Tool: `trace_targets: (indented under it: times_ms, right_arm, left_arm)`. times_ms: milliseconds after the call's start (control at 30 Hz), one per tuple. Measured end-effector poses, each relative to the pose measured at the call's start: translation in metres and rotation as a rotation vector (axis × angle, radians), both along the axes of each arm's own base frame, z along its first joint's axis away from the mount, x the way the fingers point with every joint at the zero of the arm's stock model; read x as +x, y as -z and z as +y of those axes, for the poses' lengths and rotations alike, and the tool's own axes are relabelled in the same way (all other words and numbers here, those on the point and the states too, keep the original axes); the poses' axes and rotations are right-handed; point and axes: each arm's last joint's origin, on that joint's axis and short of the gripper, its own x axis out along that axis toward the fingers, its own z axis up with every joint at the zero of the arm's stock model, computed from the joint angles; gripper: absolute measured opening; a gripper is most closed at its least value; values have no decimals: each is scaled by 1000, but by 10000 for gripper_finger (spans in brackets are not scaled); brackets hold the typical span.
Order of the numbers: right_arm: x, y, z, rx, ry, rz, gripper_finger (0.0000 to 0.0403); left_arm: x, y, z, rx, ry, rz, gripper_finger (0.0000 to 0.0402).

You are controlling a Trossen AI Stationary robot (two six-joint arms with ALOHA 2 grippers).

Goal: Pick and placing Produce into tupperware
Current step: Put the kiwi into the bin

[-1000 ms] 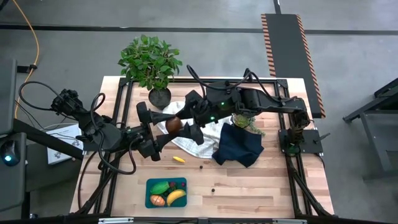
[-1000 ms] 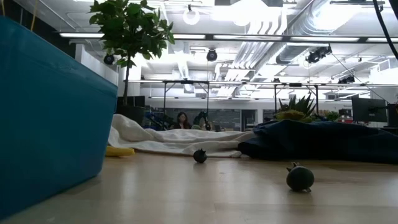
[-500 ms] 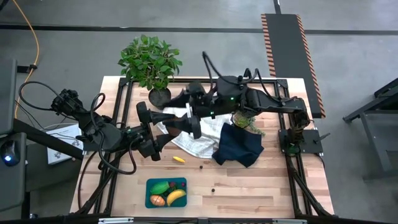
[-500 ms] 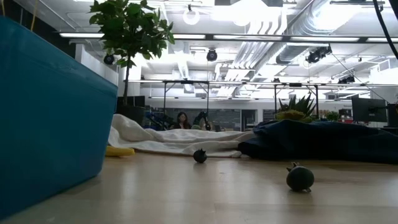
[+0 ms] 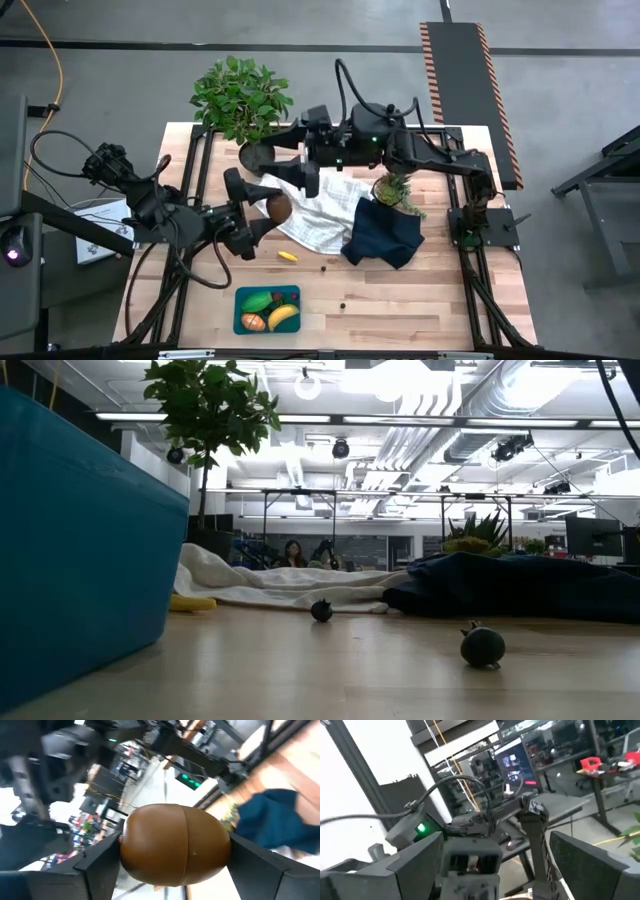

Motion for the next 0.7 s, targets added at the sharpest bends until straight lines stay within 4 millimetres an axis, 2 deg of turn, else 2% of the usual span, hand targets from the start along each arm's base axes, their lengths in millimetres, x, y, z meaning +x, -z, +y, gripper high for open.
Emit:
trace_targets:
  times_ms: [200, 467, 700]
  right_arm:
    - [-1, -2, -12, 9, -21, -14, 355]
    - [-16, -16, -25, -3, 14, -54, 355]
    - [-33, -27, -33, -12, -12, -53, 355]
  left_arm:
    - [-10, 16, -8, -93, 31, 93, 304]
    - [-18, 31, -10, -396, 70, 189, 299]
    - [-23, 40, -9, -609, 29, 253, 299]
